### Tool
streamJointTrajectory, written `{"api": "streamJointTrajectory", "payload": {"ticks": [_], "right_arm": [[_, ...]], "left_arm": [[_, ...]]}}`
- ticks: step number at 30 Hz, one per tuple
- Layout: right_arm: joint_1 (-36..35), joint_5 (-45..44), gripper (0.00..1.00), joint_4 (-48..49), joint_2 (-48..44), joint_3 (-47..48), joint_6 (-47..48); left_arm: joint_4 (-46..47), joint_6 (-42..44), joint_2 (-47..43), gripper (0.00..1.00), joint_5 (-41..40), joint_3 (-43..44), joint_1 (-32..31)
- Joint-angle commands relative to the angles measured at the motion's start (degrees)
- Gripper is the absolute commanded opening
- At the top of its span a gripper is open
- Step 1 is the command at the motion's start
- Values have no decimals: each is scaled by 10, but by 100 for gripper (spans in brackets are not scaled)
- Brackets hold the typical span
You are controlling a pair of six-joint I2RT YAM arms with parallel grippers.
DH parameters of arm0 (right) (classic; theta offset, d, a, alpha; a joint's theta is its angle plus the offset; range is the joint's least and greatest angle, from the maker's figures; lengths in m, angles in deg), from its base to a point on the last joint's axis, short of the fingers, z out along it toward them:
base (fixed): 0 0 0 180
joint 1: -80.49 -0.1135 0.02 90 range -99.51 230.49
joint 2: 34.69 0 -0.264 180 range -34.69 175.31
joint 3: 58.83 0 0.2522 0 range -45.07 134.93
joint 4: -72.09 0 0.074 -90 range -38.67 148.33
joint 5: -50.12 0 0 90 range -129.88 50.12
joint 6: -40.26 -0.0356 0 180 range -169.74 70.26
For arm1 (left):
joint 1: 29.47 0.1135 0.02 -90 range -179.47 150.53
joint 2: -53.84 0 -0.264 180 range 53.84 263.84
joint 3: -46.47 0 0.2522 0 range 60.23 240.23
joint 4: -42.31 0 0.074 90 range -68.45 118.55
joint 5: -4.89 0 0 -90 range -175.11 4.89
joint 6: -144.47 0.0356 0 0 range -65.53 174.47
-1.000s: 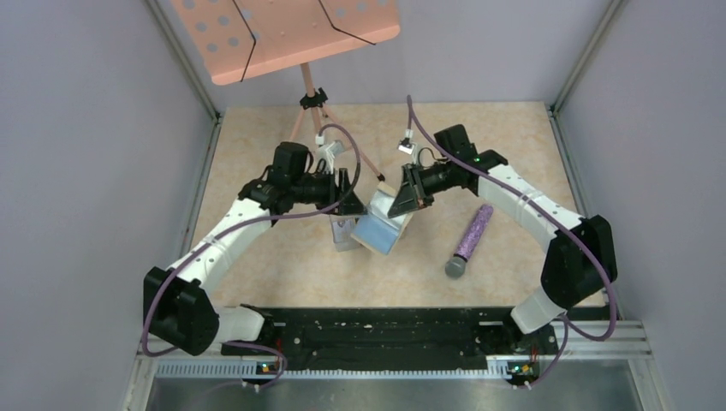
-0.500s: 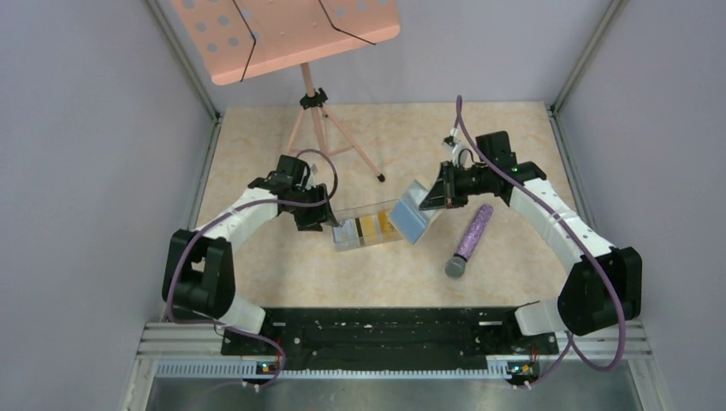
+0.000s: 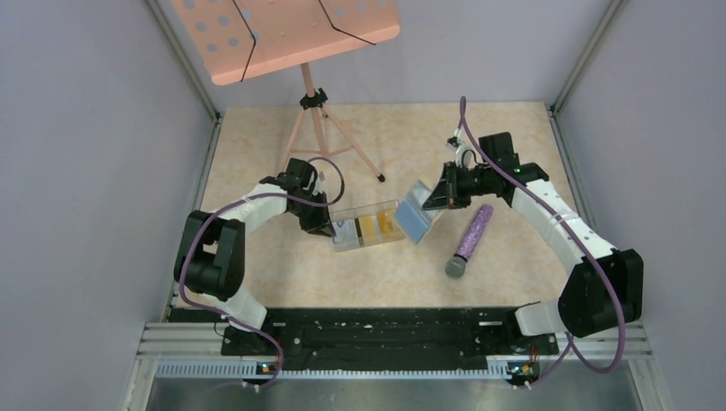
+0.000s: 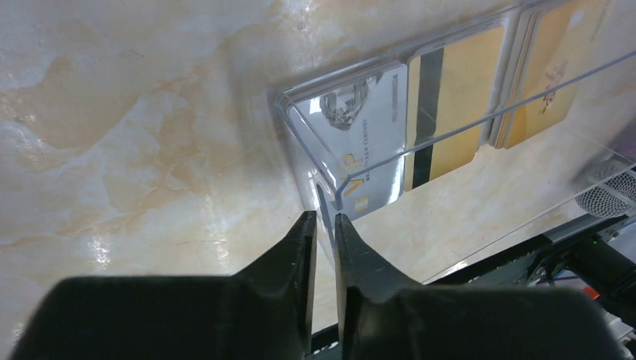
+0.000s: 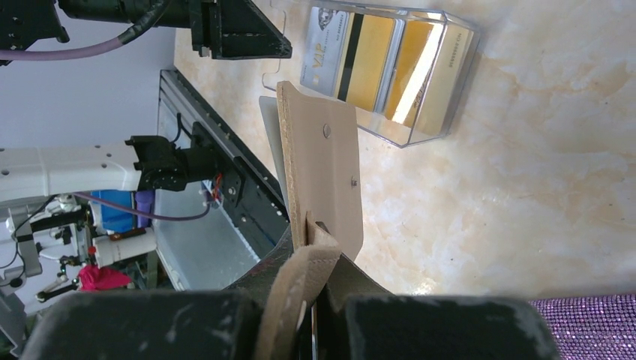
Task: Put the credit cards into the card holder
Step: Move the storage box to the center of the board.
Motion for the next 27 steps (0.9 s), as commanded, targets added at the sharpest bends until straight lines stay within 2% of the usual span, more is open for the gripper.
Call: {"api": "streamJointTrajectory", "payload": {"ticks": [1, 3, 9, 18, 23, 27], "right_arm": [[8, -5, 0, 0, -17, 12, 0], [8, -4, 0, -2, -14, 13, 2], [8, 1, 0, -3, 0, 14, 4], [8, 18, 0, -4, 17, 14, 16], [8, 26, 0, -4, 20, 7, 23], [7, 19, 0, 0, 23, -7, 22]], "left_arm": [[-5, 21, -4, 13, -39, -1, 6], [-8, 23, -13, 6, -45, -5, 12], [-33, 47, -45, 0, -73, -21, 50], [-70, 84, -126, 1, -109, -73, 127], [-86, 91, -152, 32, -99, -60, 129], [-106, 99, -181, 41, -103, -34, 129]]}}
